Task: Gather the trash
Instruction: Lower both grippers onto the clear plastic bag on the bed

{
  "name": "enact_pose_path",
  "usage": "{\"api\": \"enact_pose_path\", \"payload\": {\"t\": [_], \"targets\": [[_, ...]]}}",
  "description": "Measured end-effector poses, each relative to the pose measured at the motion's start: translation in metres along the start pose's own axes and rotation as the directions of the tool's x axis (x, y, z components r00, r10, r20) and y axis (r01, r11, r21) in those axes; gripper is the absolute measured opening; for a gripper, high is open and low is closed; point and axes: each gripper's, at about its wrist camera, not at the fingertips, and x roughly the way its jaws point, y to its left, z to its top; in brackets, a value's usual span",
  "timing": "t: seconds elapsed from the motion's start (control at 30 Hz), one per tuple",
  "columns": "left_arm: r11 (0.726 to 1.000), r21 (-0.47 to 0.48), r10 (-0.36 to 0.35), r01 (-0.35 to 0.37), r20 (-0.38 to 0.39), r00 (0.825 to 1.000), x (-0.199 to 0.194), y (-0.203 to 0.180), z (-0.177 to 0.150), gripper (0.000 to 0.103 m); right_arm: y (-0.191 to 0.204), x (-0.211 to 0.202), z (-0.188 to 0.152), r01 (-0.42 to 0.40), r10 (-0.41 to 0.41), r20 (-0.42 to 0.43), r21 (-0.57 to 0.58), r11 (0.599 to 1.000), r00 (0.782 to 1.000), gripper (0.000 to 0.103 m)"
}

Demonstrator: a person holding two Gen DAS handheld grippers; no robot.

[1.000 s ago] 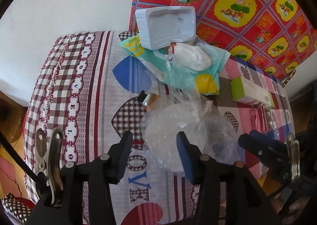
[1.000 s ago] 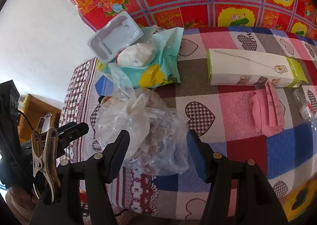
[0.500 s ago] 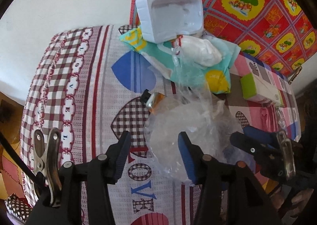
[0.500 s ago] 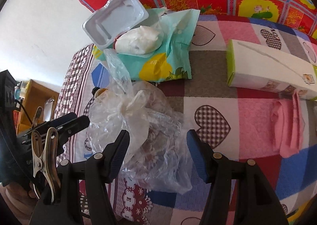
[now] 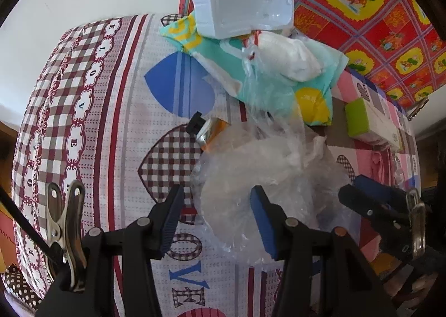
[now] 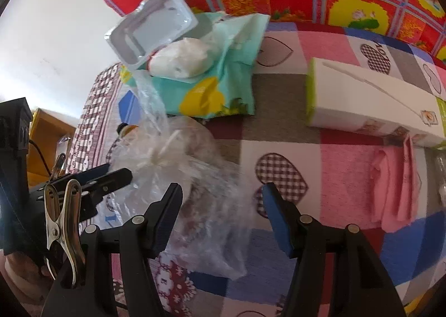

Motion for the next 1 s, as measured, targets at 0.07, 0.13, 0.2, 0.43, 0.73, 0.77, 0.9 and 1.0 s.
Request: {"api": "enact_pose_path", "payload": {"t": [0.07,0.13,0.2,0.43,0.73,0.77,0.9,1.0], "targets": [[1.0,-0.001,-0.015,0.015,0.0,1.0,0.001,0.0,0.001,0.053,-0.005,0.0,-0.002,0.009,-0.009,-0.012,0.01,1.0,1.0,0.061],[0.999,-0.005,-0.047,0.047,-0.008,0.999,0.004,0.0,0.001,0.053,-0.007,0.001,-0.004,0.003,-0.002,-0.028,0.018,1.0,1.0,0.061],[0.998,0.001,-0.067,0.067,-0.02,0.998,0.008,-0.003,0.001,0.056,-0.008,0.001,-0.004,-0.012,0.013,-0.037,0.022,1.0,0.999,0.061],[0.997,0.042,-0.06,0.06,-0.006,0.998,0.015,-0.015,0.001,0.057,0.0,0.012,-0.007,-0.034,0.035,-0.06,0.013,0.999,0.998,0.061],[0.988,0.122,-0.089,0.092,-0.028,0.996,0.026,-0.04,0.001,0.057,0.004,0.016,-0.008,-0.01,0.01,-0.049,0.004,1.0,0.999,0.061],[0.989,0.121,-0.087,0.089,-0.022,0.996,0.027,-0.042,0.001,0.057,0.005,0.016,-0.008,-0.008,0.008,-0.042,0.006,1.0,0.999,0.061],[0.99,0.117,-0.072,0.072,-0.001,0.997,0.03,-0.049,0.001,0.057,0.013,0.02,-0.008,-0.038,0.038,-0.037,0.002,0.999,0.999,0.05],[0.992,0.122,-0.041,0.039,0.01,0.999,0.03,-0.055,0.001,0.056,0.018,0.022,-0.009,-0.035,0.035,-0.02,-0.009,0.999,0.999,0.046]]}}
